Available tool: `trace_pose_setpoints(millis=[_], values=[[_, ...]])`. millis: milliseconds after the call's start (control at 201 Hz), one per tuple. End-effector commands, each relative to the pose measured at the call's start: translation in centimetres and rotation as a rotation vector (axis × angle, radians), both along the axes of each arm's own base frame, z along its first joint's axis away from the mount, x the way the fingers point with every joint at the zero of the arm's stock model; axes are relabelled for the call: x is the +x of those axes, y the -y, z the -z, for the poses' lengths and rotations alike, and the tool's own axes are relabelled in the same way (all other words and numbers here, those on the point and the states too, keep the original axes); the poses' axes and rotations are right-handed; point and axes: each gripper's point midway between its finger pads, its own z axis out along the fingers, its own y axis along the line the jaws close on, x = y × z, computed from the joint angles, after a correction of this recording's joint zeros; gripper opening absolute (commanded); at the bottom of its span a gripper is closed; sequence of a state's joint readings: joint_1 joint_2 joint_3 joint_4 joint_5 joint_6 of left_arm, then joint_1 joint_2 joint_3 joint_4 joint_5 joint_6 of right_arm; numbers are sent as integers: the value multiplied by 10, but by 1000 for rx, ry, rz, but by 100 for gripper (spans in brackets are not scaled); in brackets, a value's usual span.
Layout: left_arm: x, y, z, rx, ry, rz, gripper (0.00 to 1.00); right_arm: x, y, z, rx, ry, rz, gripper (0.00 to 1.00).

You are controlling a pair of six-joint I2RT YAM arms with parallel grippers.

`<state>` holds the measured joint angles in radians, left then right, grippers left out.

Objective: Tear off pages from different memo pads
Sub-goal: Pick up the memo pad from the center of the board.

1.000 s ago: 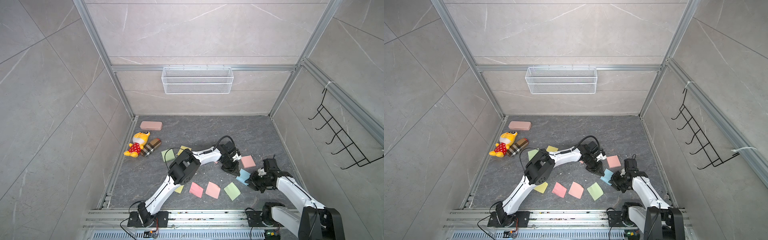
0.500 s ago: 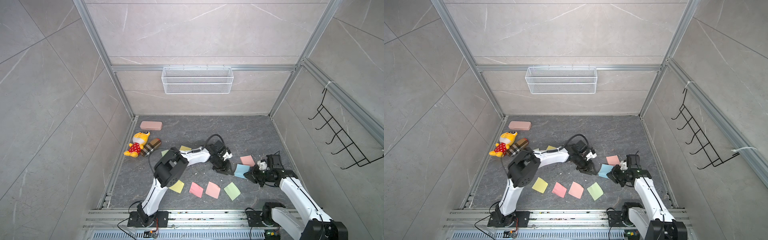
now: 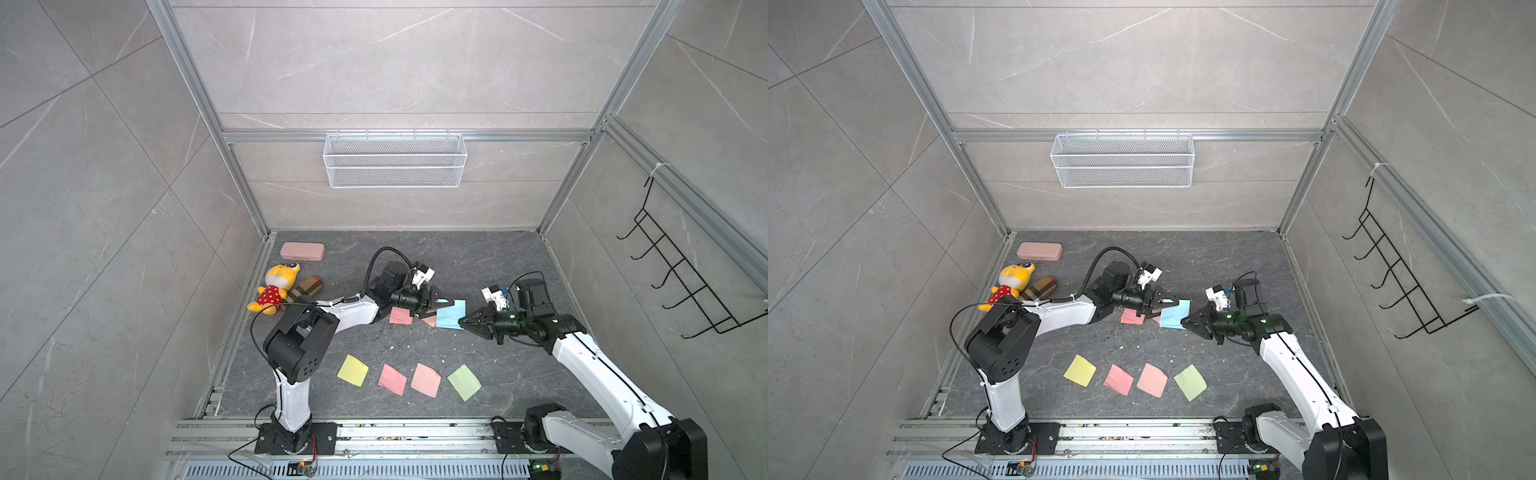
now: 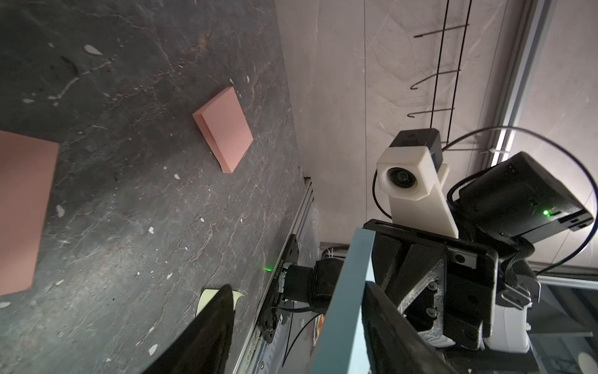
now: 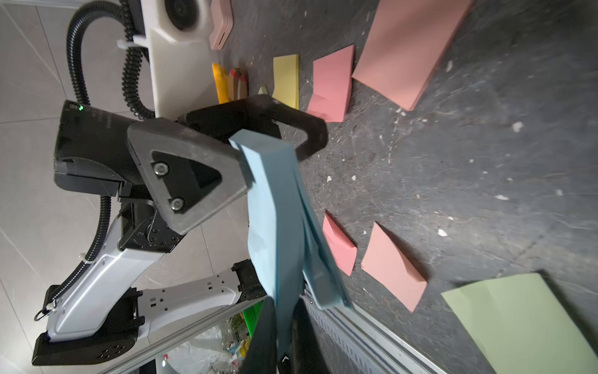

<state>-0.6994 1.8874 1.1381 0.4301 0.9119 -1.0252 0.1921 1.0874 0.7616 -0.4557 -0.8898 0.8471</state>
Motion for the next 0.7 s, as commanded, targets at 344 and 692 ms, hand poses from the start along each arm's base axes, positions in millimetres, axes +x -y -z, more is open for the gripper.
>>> trace_pose_setpoints(millis=[344,692], values=[[-5,-20,-51,-113,71,51,14,7,-18,-21,72,24,-58,2],[29,-82,-11,113,-62,-139,0,19,-8,-21,-269,198,-158,42]])
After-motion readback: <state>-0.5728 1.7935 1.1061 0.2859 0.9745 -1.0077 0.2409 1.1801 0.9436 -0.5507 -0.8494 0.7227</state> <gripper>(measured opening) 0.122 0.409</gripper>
